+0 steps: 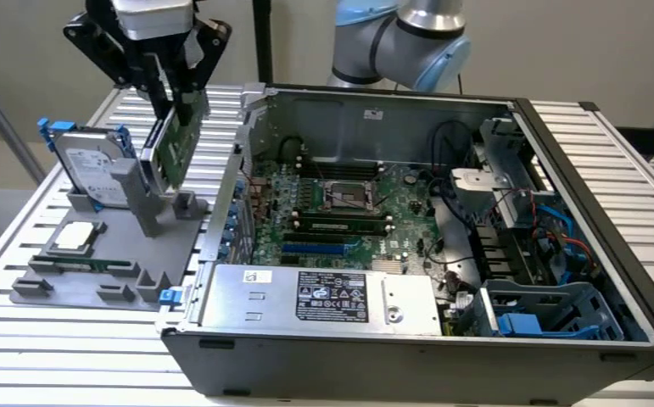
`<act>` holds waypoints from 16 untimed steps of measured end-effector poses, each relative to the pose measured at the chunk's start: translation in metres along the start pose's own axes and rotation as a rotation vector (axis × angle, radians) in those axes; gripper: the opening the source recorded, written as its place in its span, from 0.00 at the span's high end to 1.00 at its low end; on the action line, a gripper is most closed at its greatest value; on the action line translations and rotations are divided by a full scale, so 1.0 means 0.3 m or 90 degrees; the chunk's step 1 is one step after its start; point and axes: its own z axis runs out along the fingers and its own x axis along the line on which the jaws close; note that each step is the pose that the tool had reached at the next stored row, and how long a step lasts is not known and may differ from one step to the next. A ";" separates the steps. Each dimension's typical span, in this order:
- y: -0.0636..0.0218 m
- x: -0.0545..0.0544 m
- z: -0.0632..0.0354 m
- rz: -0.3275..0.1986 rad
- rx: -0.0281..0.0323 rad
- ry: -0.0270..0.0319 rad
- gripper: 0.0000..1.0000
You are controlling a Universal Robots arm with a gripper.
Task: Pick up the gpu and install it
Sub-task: 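Pick up the gpu and move the gpu toward the slot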
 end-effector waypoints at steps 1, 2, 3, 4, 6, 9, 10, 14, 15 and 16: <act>-0.001 -0.014 -0.009 0.000 0.0000 0.0002 1.00; -0.001 -0.030 -0.015 0.000 -0.0003 0.0003 1.00; -0.002 -0.045 -0.019 0.000 -0.0006 0.0003 1.00; -0.002 -0.060 -0.023 0.000 -0.0007 0.0005 1.00; -0.003 -0.090 -0.025 0.000 -0.0013 0.0005 1.00; -0.003 -0.136 -0.026 0.000 -0.0026 0.0006 1.00; -0.003 -0.151 -0.026 0.000 -0.0031 0.0005 1.00; -0.003 -0.213 -0.025 0.000 -0.0049 0.0006 1.00; -0.003 -0.228 -0.026 0.000 -0.0052 0.0007 1.00; -0.003 -0.243 -0.025 0.000 -0.0055 0.0006 1.00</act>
